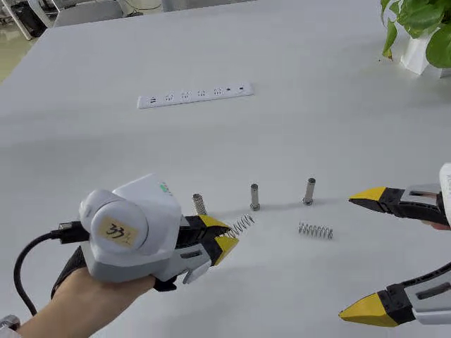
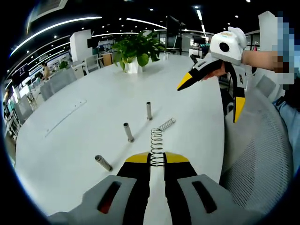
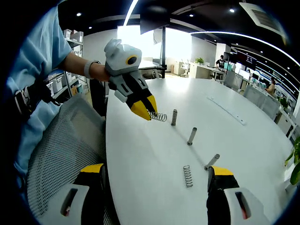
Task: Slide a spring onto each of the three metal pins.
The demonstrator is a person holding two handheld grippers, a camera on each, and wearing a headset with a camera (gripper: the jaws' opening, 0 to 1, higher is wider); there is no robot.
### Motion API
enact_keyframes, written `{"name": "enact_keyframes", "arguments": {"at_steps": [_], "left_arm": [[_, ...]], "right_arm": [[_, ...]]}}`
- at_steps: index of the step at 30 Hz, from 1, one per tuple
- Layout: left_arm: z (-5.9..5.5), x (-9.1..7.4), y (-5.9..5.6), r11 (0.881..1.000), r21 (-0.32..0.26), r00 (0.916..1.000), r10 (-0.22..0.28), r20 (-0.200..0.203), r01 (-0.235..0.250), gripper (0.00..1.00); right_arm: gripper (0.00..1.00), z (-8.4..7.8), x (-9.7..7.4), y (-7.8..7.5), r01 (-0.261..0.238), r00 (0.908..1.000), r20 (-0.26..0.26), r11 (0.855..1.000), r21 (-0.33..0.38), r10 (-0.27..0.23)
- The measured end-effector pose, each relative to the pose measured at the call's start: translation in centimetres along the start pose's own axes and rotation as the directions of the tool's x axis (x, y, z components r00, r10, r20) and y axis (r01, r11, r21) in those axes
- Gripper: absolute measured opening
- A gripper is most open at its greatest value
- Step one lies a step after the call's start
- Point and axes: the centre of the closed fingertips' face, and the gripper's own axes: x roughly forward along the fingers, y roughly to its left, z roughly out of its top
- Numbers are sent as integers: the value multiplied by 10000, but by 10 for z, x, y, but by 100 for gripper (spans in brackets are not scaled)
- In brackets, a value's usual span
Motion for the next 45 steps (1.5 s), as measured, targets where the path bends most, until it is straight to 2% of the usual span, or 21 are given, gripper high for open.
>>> {"name": "enact_keyframes", "arguments": {"at_steps": [6,10,13,14,16,20,25,27,28,29,35,38,45], "left_arm": [[0,-1,-7,10000,41,9999,-74,77,74,7],[0,0,-13,9998,115,9998,-165,99,164,7],[0,0,-14,9997,136,9997,-197,144,195,7],[1,0,-15,9995,207,9996,-238,146,235,7],[2,0,-16,9992,248,9994,-305,179,300,7],[5,0,-16,9992,259,9992,-304,273,296,7],[11,-1,-20,9985,274,9971,-485,582,470,7],[11,-1,-22,9981,300,9967,-548,606,531,7],[10,-1,-23,9979,316,9964,-583,619,564,7],[10,-1,-24,9977,310,9958,-625,669,605,7],[8,-2,-26,9971,243,9945,-742,740,726,7],[8,-3,-27,9965,220,9936,-816,780,801,7],[13,-6,-33,9937,367,9887,-1094,1023,1062,7]], "right_arm": [[83,21,12,-6,-437,9989,113,9963,-747,446],[78,29,22,-11,-738,9973,-127,9888,-1299,728],[74,36,27,-10,-1107,9937,-427,9714,-2103,1041],[72,39,30,-11,-1276,9917,-479,9614,-2436,1195],[68,44,33,-17,-1383,9904,-446,9559,-2589,1312],[58,52,40,-16,-1711,9852,-521,9445,-2803,1630],[46,56,48,-8,-2401,9707,-788,9264,-2901,2269],[35,54,49,-9,-2766,9609,-1004,9140,-2968,2581],[30,53,48,-4,-3098,9506,-1122,9056,-2897,2893],[27,54,48,-2,-3191,9476,-1146,9036,-2860,2983],[19,50,49,0,-3525,9353,-1399,8896,-2906,3249],[16,49,50,4,-3804,9241,-1525,8820,-2782,3505],[14,52,53,7,-4068,9128,-1526,8762,-2586,3788]]}}
